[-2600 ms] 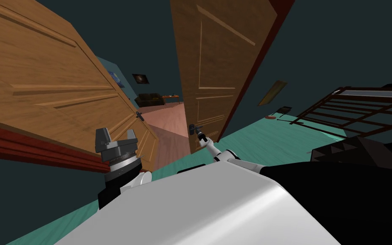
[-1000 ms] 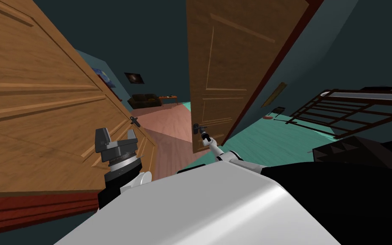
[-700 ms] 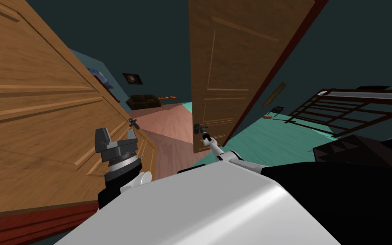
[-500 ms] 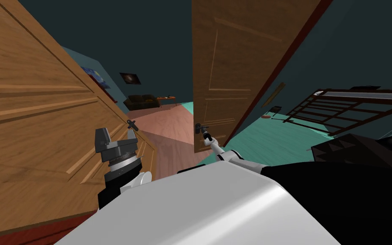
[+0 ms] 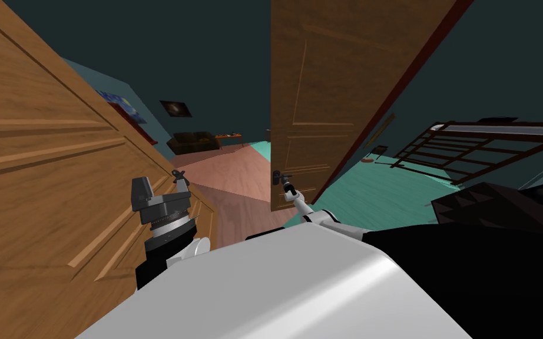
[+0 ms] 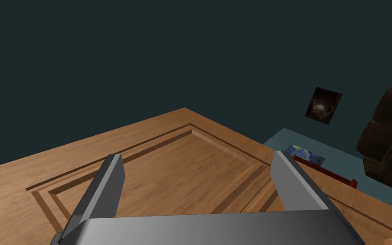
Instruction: Push the door open
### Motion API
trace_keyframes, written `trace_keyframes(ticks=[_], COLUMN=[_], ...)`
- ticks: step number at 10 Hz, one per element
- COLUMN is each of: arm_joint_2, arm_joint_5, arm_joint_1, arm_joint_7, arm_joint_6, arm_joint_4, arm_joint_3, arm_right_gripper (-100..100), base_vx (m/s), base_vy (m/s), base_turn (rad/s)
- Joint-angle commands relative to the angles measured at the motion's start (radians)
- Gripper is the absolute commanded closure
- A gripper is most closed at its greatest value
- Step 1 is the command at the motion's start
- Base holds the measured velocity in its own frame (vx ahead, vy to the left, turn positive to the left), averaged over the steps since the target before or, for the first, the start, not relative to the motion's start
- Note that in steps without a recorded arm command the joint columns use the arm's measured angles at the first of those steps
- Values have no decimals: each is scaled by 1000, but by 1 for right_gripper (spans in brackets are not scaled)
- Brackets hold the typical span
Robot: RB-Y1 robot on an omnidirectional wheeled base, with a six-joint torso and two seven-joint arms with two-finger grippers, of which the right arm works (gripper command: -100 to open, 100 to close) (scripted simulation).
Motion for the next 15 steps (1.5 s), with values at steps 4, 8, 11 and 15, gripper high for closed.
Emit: trace_keyframes(ticks=[4, 8, 11, 15], arm_joint_2=[-24, -33, -35, -54], arm_joint_5=[-15, -24, -26, -39], arm_joint_1=[-26, -23, -20, -16], arm_joint_7=[18, 27, 31, 41], arm_joint_6=[-25, -25, -23, -28], arm_joint_4=[49, 52, 58, 65], arm_joint_3=[-52, -80, -89, -128], arm_right_gripper=[100, 100, 100, 100], base_vx=[127, 132, 133, 169], base_vy=[113, 87, 100, 52], base_turn=[-69, -46, -63, -44])
